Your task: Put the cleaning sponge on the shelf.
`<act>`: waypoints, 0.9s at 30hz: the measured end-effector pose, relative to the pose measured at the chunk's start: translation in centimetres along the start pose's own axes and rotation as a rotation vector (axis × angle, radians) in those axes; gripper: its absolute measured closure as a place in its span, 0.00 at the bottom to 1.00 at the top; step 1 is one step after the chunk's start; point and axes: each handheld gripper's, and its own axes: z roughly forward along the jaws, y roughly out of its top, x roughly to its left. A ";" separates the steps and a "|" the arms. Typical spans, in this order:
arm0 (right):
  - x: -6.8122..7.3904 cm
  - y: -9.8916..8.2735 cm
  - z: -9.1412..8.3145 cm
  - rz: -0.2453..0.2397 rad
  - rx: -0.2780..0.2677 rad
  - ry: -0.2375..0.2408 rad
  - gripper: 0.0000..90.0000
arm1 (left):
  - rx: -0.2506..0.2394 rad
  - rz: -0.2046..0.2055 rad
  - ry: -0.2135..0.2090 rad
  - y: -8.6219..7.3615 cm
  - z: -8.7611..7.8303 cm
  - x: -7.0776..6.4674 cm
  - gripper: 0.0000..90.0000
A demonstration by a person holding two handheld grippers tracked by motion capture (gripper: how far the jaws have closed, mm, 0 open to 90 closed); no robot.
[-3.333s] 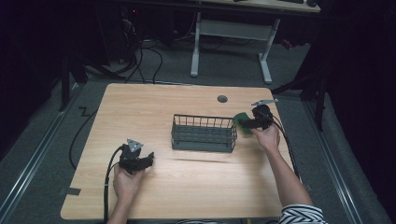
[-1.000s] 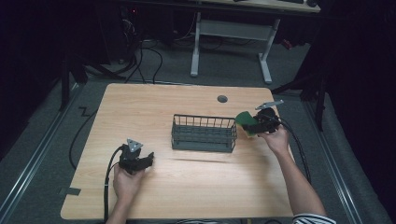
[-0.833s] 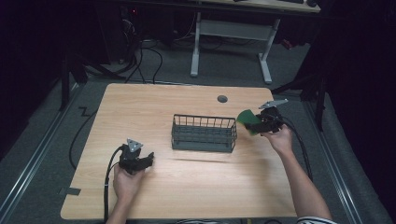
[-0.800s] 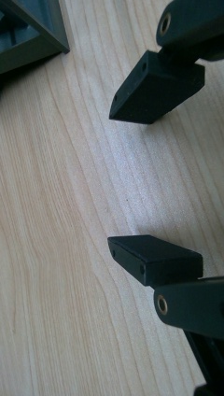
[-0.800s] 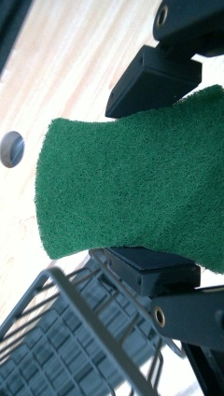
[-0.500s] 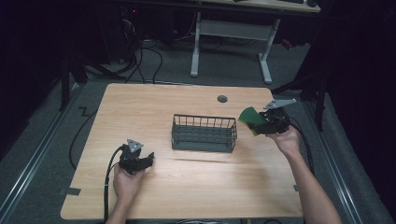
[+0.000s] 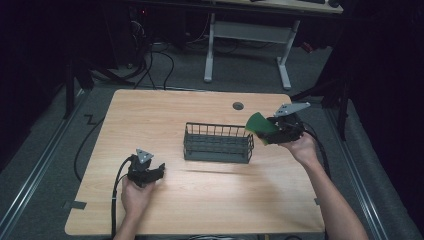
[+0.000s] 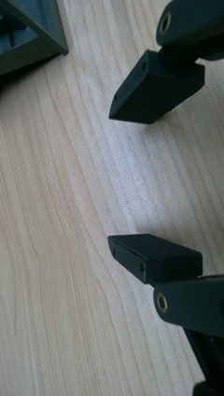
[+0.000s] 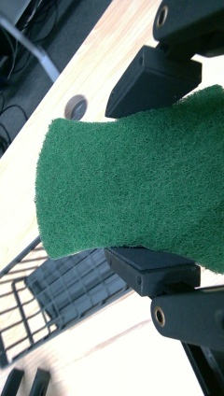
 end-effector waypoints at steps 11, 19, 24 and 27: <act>1.4 2.9 2.2 -0.101 0.004 0.076 0.33 | 0.000 0.000 0.000 0.0 0.0 0.0 0.38; 1.9 4.4 4.1 -0.164 0.033 0.105 0.33 | 0.000 0.000 0.000 0.0 0.0 0.0 0.38; 2.0 4.7 5.2 -0.175 0.047 0.124 0.32 | 0.000 0.000 0.000 0.0 0.0 0.0 0.38; 2.2 4.7 5.8 -0.188 0.054 0.131 0.32 | 0.000 0.000 0.000 0.0 0.0 0.0 0.38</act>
